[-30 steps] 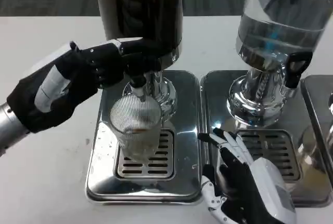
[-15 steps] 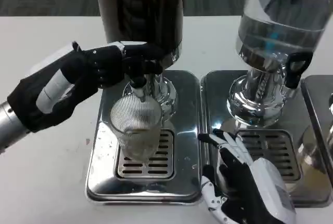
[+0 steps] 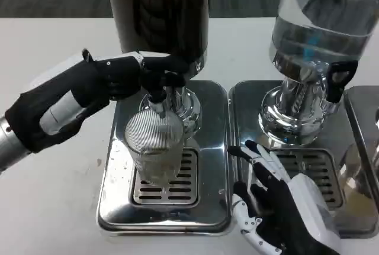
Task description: Grasp the cup under the faucet to collect the drink, then remove the cup.
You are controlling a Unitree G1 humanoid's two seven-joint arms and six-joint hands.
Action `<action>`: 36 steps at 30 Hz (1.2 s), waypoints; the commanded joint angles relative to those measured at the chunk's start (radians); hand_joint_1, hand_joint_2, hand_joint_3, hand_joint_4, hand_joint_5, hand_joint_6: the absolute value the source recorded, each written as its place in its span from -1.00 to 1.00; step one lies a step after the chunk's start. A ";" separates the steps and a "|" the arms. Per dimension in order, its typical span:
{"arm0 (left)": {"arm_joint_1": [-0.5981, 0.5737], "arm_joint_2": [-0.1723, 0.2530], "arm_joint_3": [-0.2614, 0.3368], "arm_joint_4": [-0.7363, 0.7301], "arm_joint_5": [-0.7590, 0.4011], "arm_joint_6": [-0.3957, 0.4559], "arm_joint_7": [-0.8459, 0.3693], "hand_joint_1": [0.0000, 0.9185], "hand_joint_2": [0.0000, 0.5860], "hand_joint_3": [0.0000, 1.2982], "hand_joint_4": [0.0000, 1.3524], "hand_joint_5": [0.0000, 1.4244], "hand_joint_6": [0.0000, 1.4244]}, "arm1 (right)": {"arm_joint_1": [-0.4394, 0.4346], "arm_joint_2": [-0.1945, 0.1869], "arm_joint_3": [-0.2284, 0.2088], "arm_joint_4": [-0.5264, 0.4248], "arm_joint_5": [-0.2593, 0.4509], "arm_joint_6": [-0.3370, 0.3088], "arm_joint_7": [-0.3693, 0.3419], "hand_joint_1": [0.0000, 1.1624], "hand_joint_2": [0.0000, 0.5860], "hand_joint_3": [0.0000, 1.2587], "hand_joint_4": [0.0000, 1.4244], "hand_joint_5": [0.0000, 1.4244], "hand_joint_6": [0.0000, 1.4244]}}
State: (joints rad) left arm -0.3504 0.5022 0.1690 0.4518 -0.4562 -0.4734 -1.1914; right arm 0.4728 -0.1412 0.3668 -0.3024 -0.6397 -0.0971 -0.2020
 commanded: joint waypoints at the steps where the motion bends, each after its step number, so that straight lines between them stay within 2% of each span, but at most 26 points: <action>1: 0.021 0.014 -0.025 -0.019 0.045 -0.074 -0.030 -1.00 -0.83 -0.55 -0.73 -0.68 -0.78 | -0.010 -0.003 -0.012 -0.007 0.026 -0.012 0.010 -0.12 1.00 -0.67 -0.91 -0.96 -0.80; 5: 0.026 0.016 -0.035 -0.014 0.074 -0.150 -0.024 -1.00 -0.82 -0.55 -0.73 -0.68 -0.78 | -0.019 -0.009 -0.021 -0.008 0.036 -0.015 0.013 -0.14 0.95 -0.69 -0.91 -0.96 -0.80; 15: 0.031 0.029 -0.059 0.000 0.097 -0.233 0.000 -1.00 -0.80 -0.55 -0.74 -0.69 -0.78 | -0.052 -0.012 -0.033 0.001 0.083 -0.016 0.029 -0.16 0.94 -0.69 -0.91 -0.96 -0.80; 21: 0.038 0.042 -0.073 0.009 0.113 -0.279 0.020 -1.00 -0.79 -0.55 -0.75 -0.70 -0.78 | -0.070 -0.018 -0.039 0.004 0.104 -0.015 0.048 -0.16 0.78 -0.72 -0.92 -0.96 -0.80; 25: 0.042 0.050 -0.086 0.013 0.123 -0.309 0.037 -1.00 -0.78 -0.55 -0.75 -0.70 -0.78 | -0.091 -0.014 -0.048 0.017 0.160 -0.006 0.081 -0.14 0.71 -0.73 -0.93 -0.96 -0.80; 29: 0.052 0.060 -0.098 0.012 0.128 -0.328 0.058 -1.00 -0.78 -0.54 -0.74 -0.70 -0.78 | -0.128 -0.025 -0.047 0.031 0.195 -0.012 0.126 -0.06 0.44 -0.80 -0.98 -0.98 -0.80; 31: 0.055 0.064 -0.103 0.013 0.127 -0.333 0.067 -1.00 -0.78 -0.54 -0.74 -0.70 -0.78 | -0.147 -0.028 -0.048 0.045 0.221 -0.021 0.152 -0.03 0.24 -0.86 -1.00 -0.98 -0.82; 33: 0.058 0.066 -0.106 0.011 0.130 -0.338 0.076 -1.00 -0.78 -0.54 -0.73 -0.70 -0.78 | -0.161 -0.031 -0.047 0.052 0.227 -0.029 0.164 -0.03 0.02 -0.92 -0.99 -0.98 -0.82; 36: 0.063 0.069 -0.110 0.009 0.132 -0.343 0.088 -1.00 -0.78 -0.54 -0.73 -0.69 -0.78 | -0.178 -0.028 -0.045 0.062 0.235 -0.024 0.182 -0.07 -0.19 -0.96 -0.98 -0.98 -0.82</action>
State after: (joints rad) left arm -0.3191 0.5546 0.0900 0.4601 -0.3694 -0.8027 -1.0785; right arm 0.3115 -0.1685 0.3234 -0.2542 -0.4176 -0.1086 -0.0338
